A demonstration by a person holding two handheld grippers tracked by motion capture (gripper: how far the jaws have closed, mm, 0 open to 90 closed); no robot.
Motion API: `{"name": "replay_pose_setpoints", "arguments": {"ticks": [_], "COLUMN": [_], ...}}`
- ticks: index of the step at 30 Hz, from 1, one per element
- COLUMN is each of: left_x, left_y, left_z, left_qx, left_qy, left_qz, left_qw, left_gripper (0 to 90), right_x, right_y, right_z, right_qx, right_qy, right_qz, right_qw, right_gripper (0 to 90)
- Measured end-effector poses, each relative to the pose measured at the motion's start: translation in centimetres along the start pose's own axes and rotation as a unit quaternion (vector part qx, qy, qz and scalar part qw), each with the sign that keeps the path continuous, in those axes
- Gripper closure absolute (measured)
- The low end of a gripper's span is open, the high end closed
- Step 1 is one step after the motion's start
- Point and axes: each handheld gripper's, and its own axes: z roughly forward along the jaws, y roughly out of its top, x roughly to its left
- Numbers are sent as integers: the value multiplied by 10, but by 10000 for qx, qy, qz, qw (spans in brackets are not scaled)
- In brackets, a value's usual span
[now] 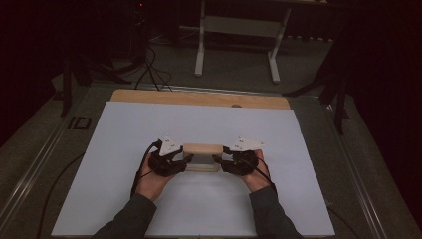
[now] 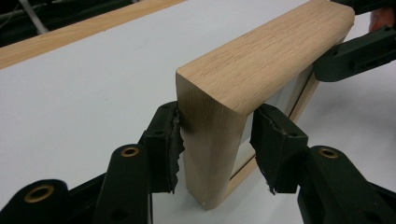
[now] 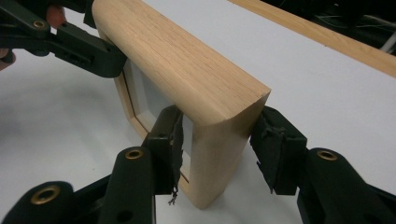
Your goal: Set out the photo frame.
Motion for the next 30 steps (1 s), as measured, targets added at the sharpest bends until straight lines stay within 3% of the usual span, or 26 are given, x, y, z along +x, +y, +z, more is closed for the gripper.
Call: {"name": "replay_pose_setpoints", "arguments": {"ticks": [16, 30], "left_x": [13, 19], "left_y": [5, 5], "left_z": [8, 9], "left_qx": [19, 40], "left_qy": [125, 125], "left_qz": [-88, -237], "left_qw": [9999, 9996], "left_gripper": [525, 519], "right_x": [-4, -4], "right_y": [11, 11], "right_z": [15, 22], "right_qx": [5, -71], "right_qy": [-213, -219], "right_qz": [59, 207], "right_qw": [9998, 9995], "right_gripper": [518, 516]}}
